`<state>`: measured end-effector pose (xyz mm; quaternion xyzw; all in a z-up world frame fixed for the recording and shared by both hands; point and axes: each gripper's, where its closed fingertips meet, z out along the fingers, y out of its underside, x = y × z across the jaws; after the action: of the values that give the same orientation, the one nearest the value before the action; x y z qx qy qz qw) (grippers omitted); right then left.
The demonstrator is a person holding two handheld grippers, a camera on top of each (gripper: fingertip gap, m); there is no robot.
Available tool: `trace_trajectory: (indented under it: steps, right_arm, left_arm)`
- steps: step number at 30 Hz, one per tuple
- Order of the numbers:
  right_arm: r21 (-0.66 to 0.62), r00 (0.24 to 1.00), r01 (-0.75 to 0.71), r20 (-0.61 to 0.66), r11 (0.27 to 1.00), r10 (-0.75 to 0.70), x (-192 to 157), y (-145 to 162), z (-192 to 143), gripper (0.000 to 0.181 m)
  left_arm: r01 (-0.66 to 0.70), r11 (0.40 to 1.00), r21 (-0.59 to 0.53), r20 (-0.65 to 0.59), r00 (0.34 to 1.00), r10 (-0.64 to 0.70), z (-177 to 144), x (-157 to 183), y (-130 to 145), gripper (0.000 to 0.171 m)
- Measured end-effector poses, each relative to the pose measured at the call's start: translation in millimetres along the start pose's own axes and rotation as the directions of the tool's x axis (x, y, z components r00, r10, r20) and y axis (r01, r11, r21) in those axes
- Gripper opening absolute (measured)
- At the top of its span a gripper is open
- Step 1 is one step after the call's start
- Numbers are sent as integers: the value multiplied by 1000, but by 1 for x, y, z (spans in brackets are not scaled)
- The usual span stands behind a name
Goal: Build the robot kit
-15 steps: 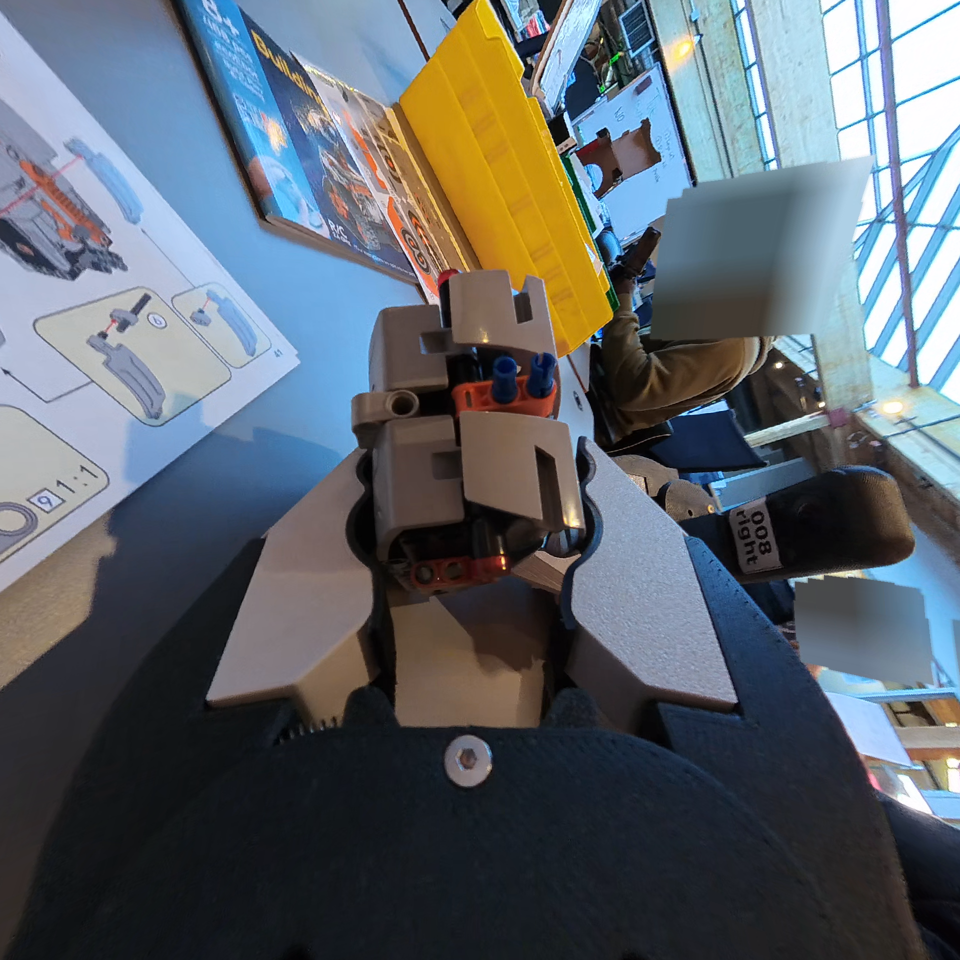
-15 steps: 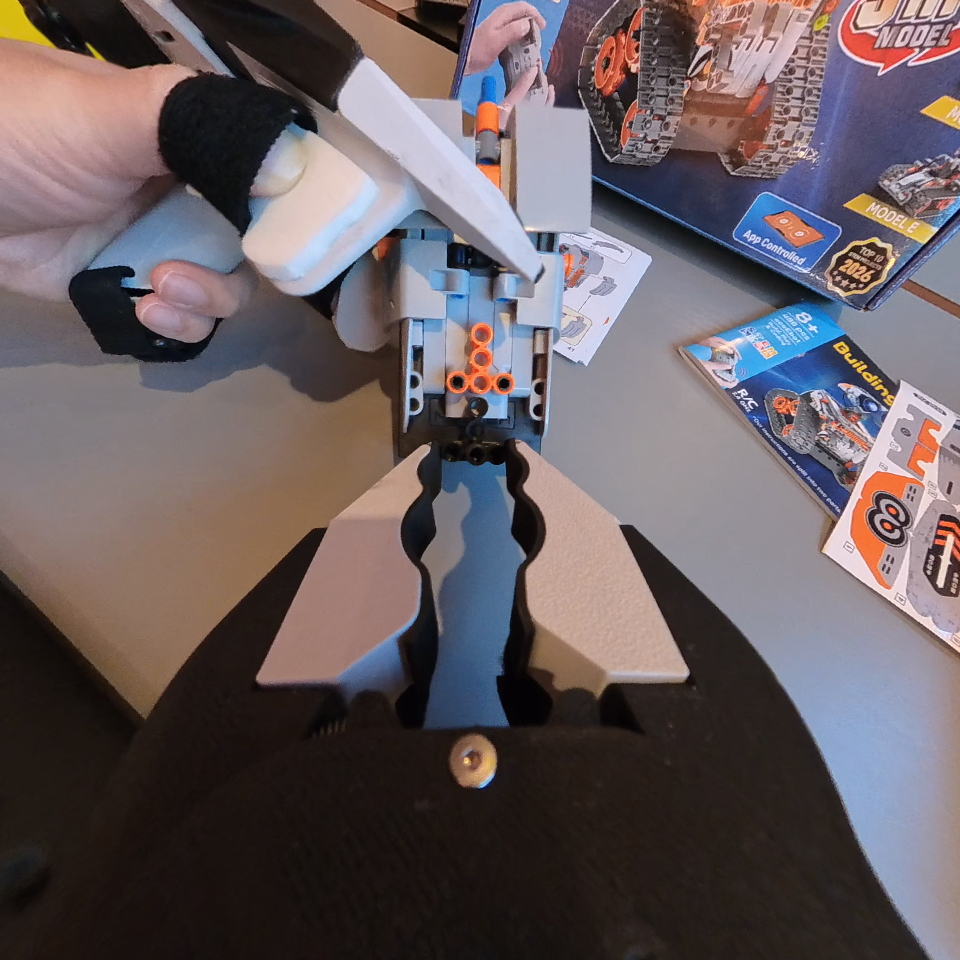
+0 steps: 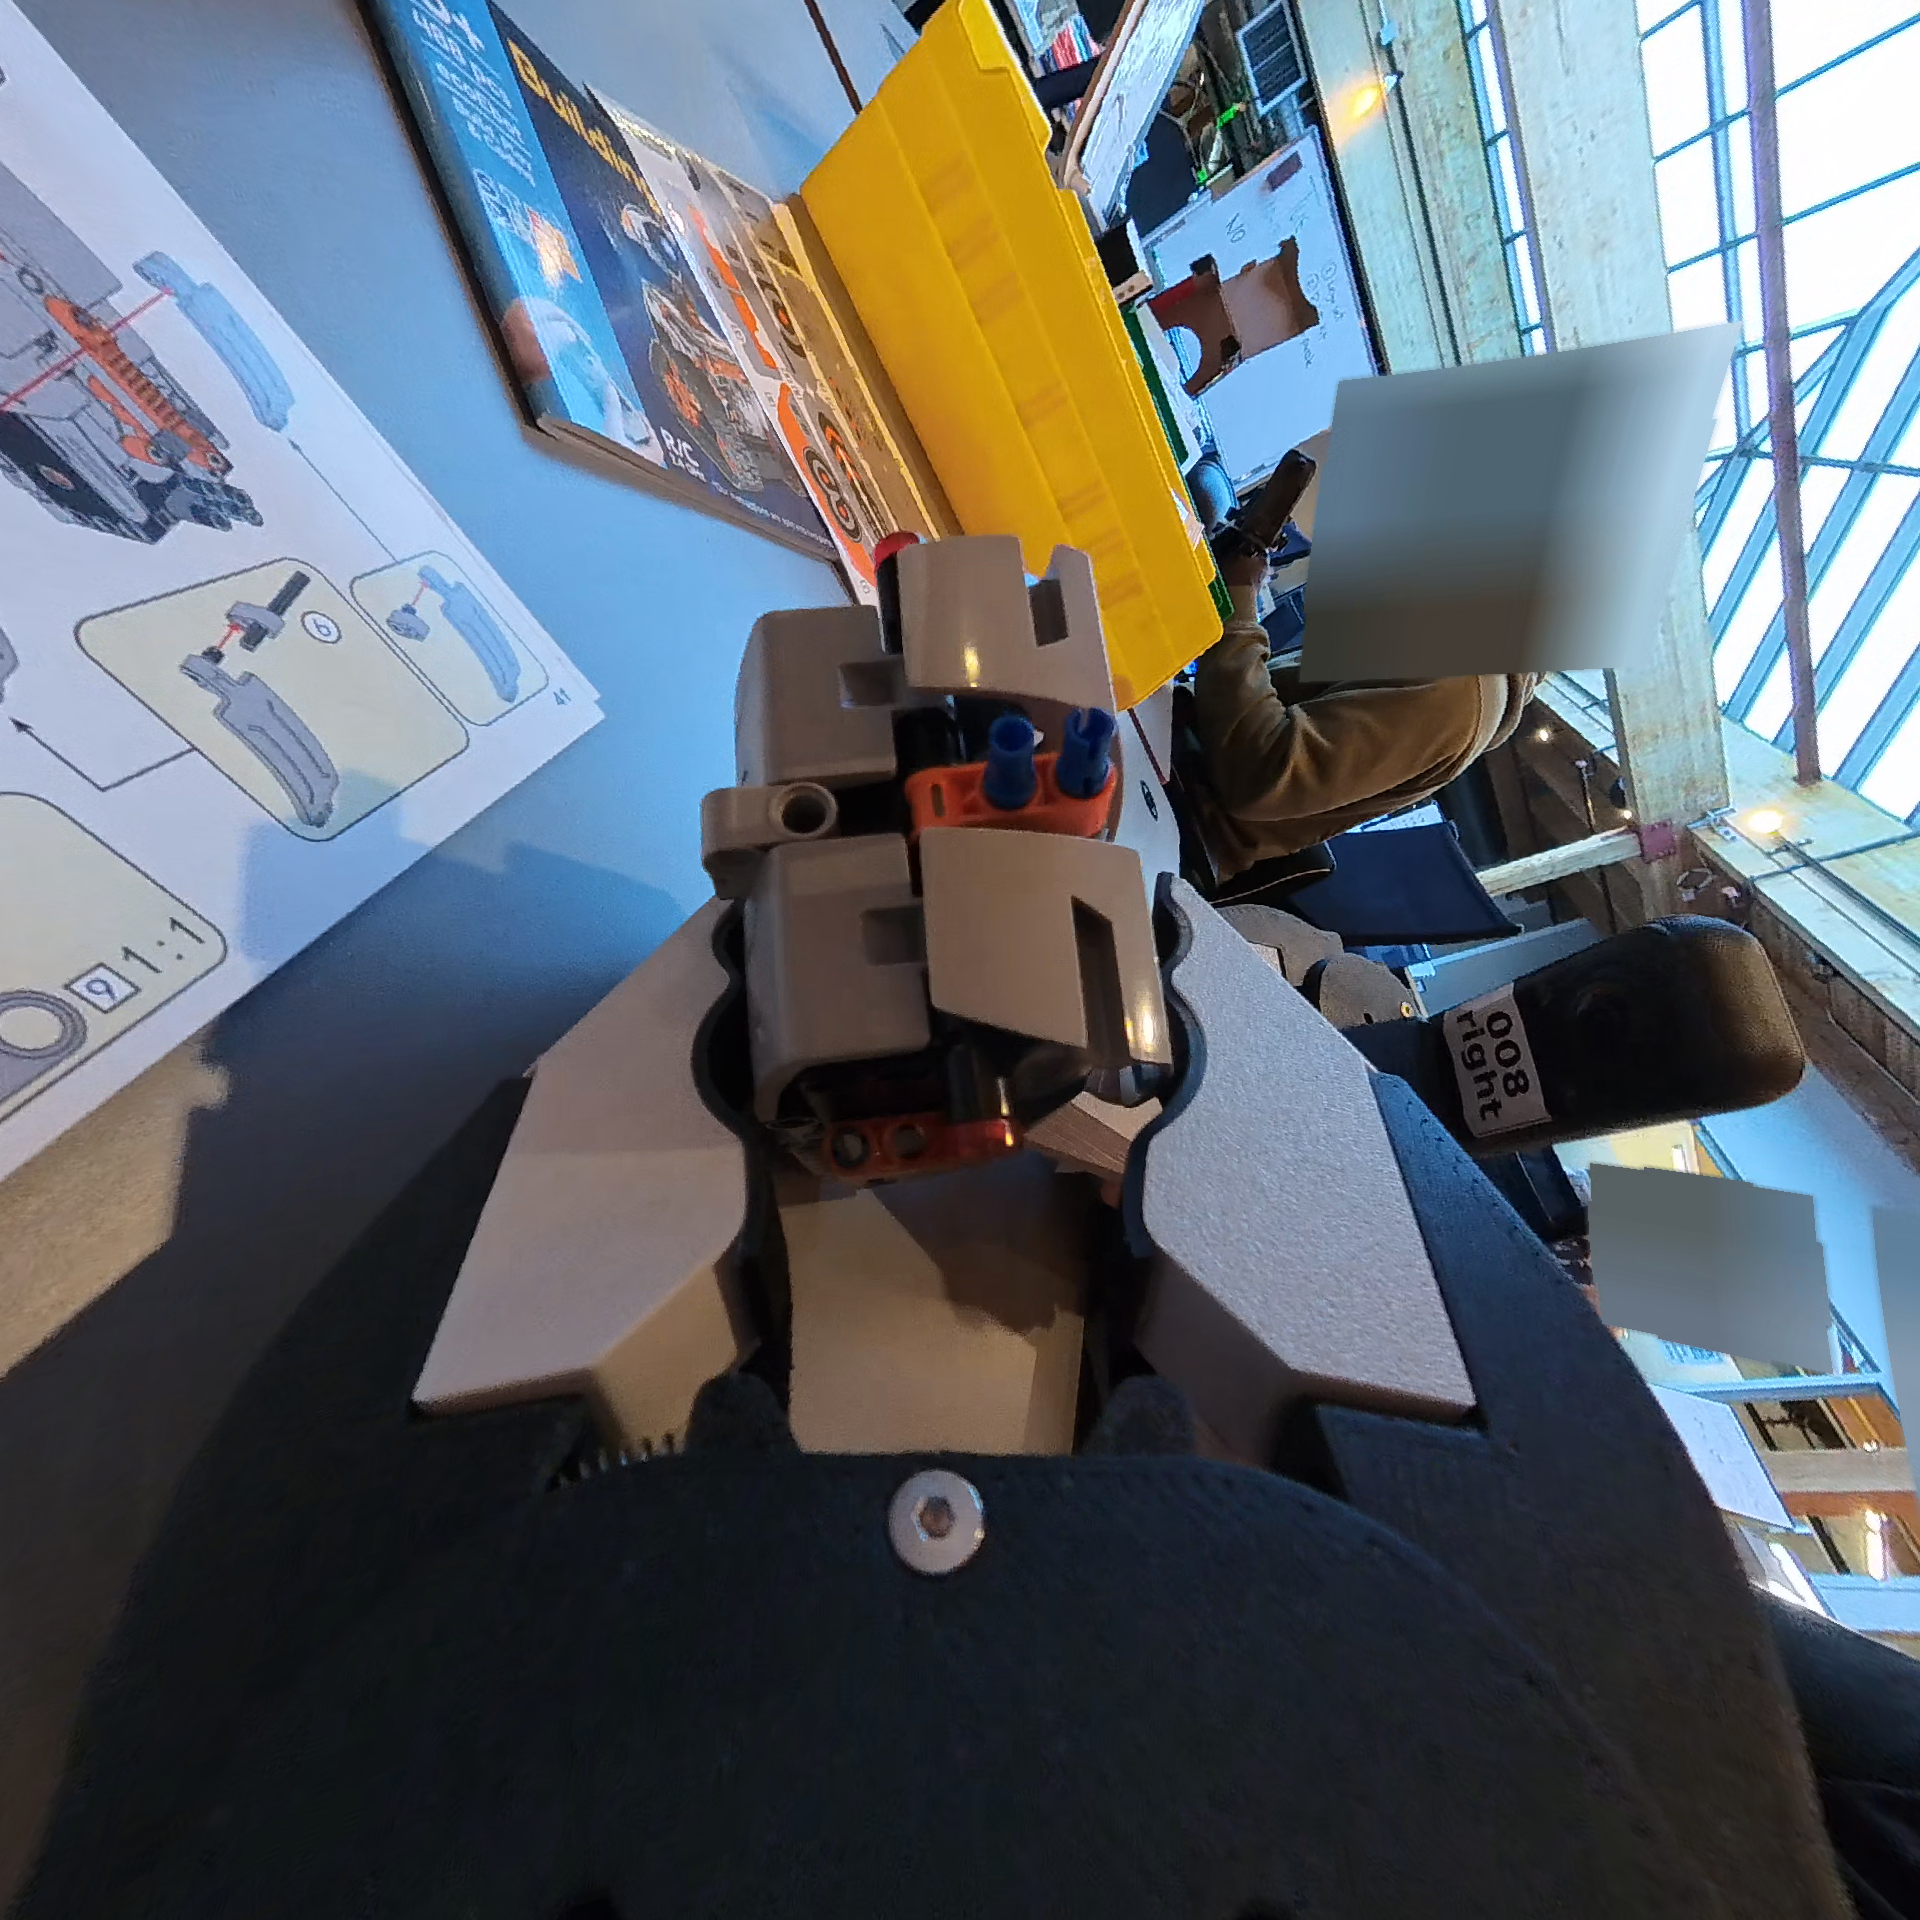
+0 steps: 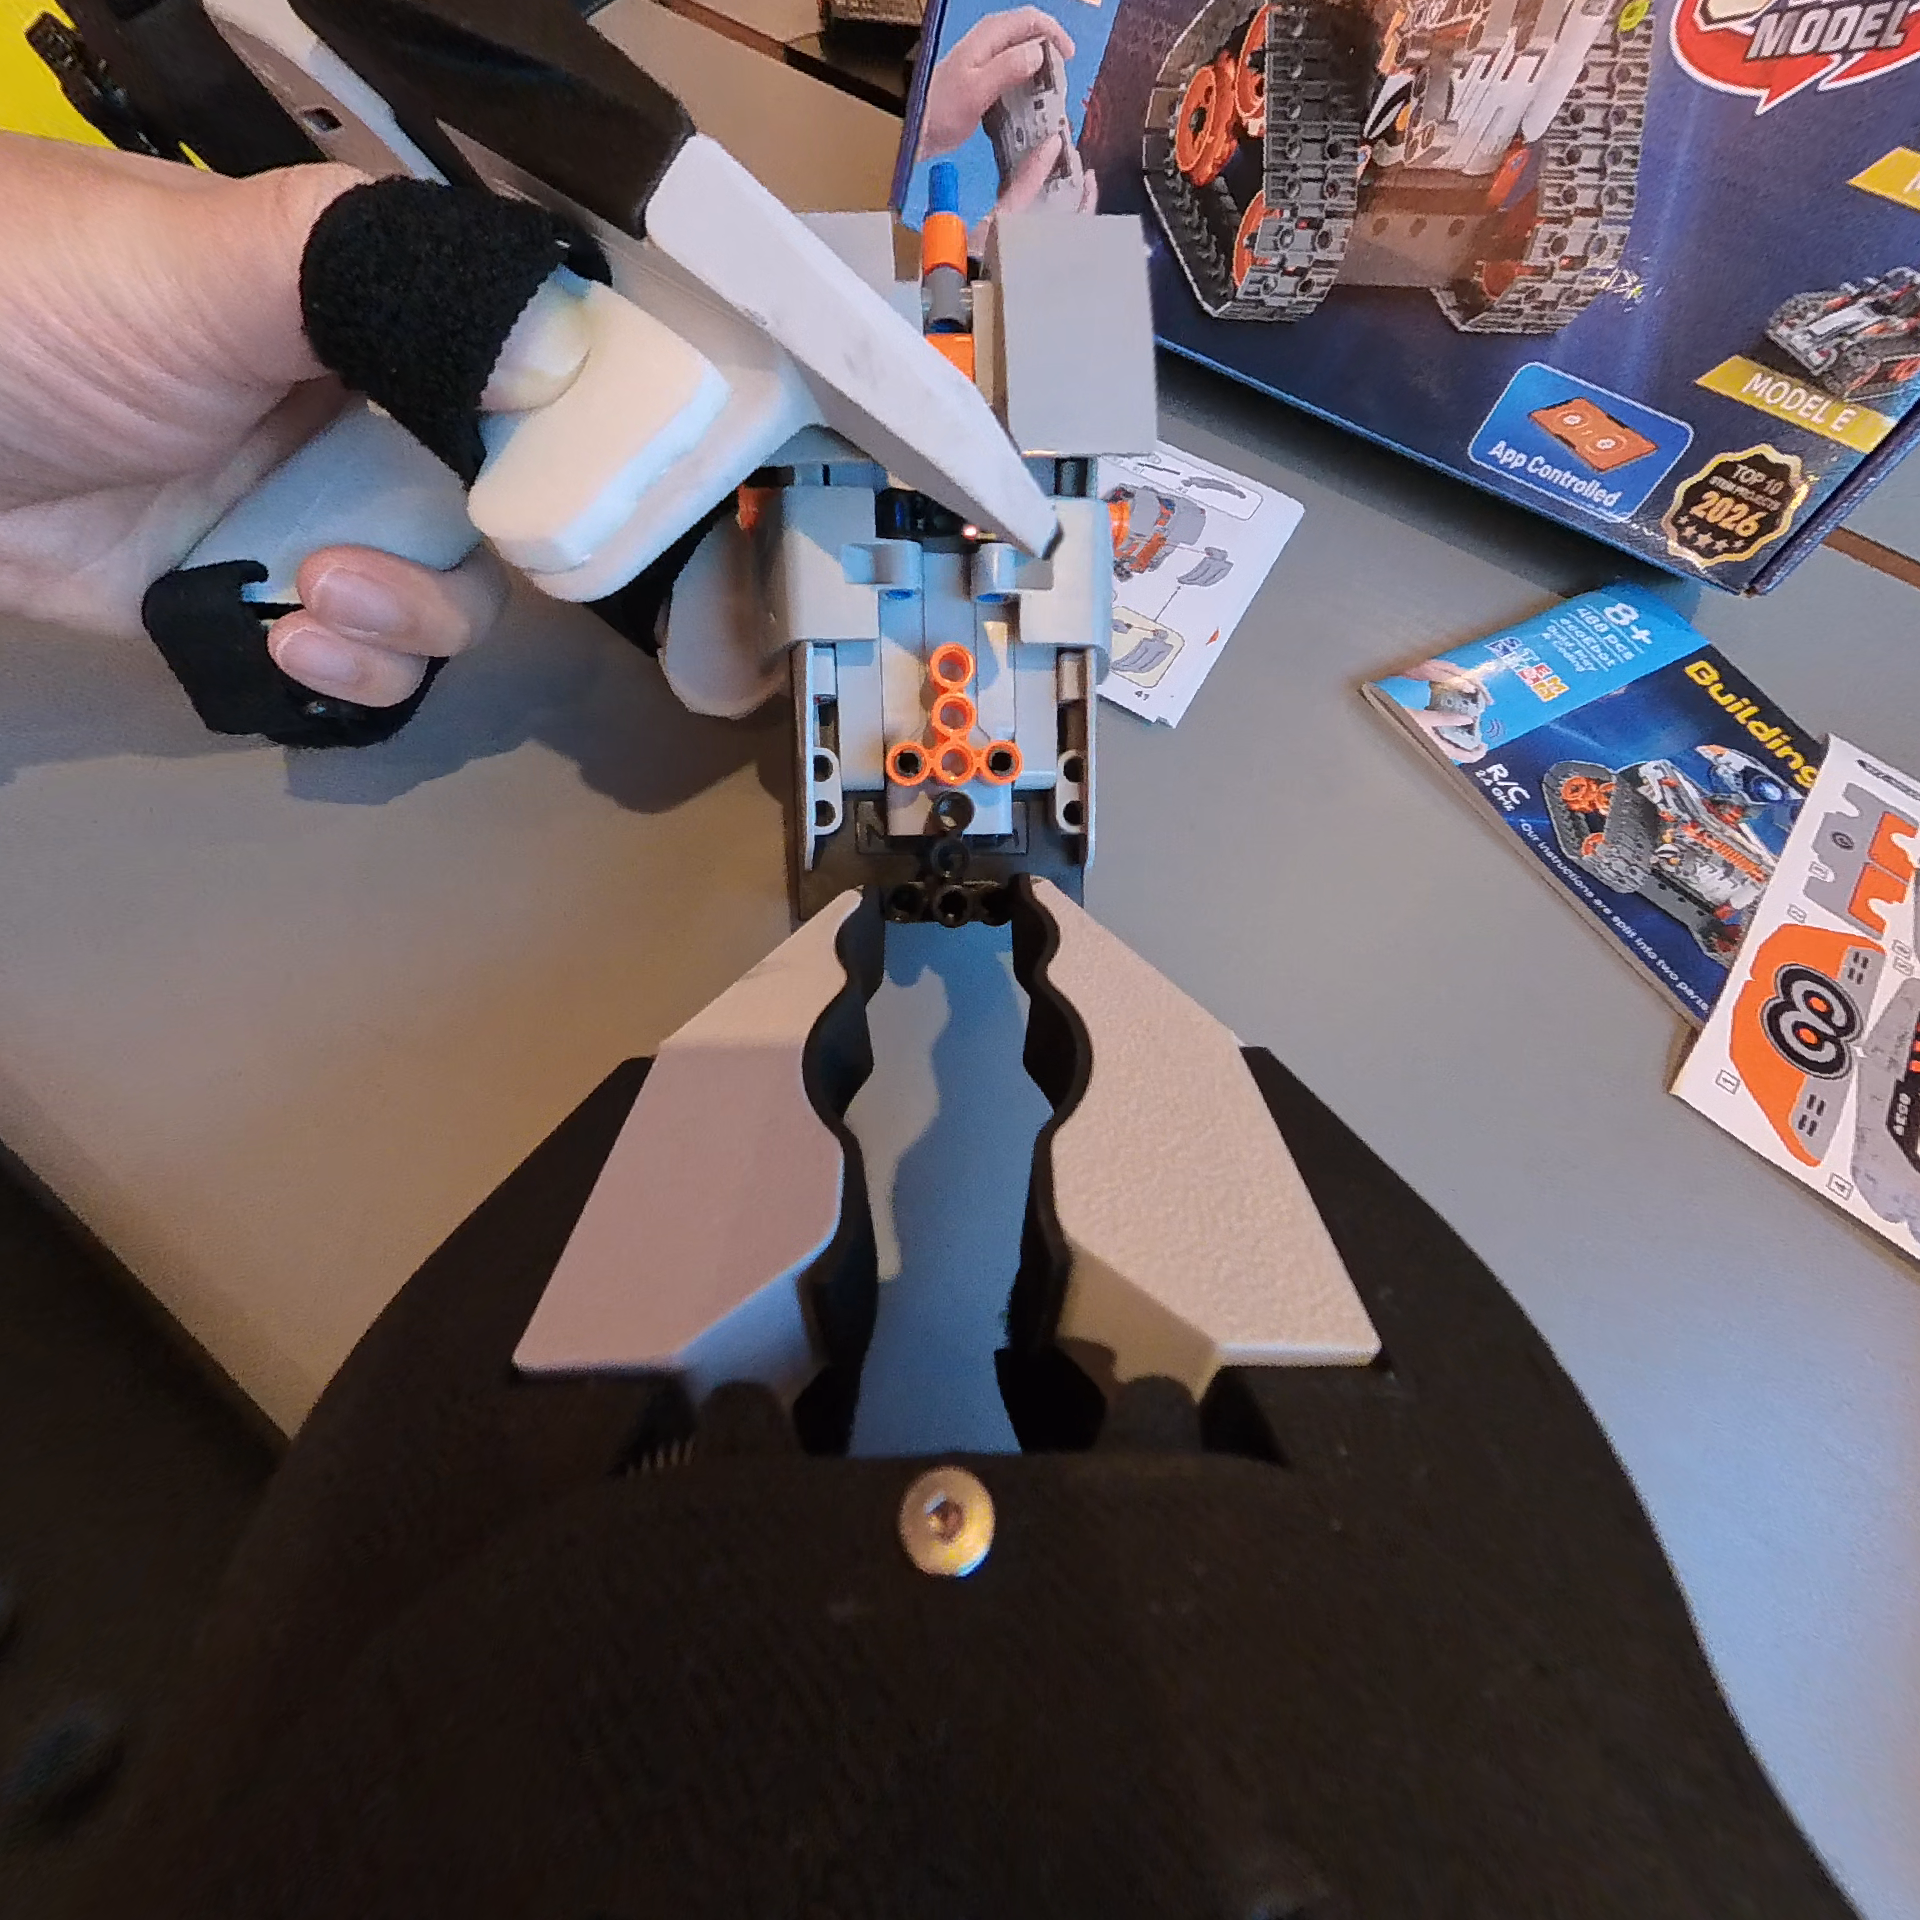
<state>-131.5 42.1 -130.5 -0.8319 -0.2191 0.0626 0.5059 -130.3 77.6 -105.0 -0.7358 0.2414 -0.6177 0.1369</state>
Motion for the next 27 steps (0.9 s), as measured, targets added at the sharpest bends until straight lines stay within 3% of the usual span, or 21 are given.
trace_trajectory:
  steps: [6, 11, 14, 17, 27]
  right_arm:
    - [-28, 1000, 11, -9, 1000, -11, 1, 3, 2, 22]
    - [-2, 999, 39, -11, 999, -39, -1, 0, 2, 24]
    - [30, 1000, 19, -12, 999, -19, 1, -3, -4, 40]
    - [90, 1000, -15, -6, 996, 15, 6, -9, -14, 22]
    - [70, 998, -36, 45, 997, 33, 1, -7, -10, 19]
  left_arm:
    - [-55, 998, 23, 30, 998, 54, 1, 2, -2, 73]
    - [-45, 999, -25, 18, 999, 45, -2, 1, 1, 73]
    - [-24, 999, -34, 10, 1000, 25, -3, -1, 1, 73]
    - [-20, 999, -41, 3, 1000, 21, -3, -1, 1, 73]
    - [5, 1000, -29, -4, 1000, -5, -2, -2, 1, 73]
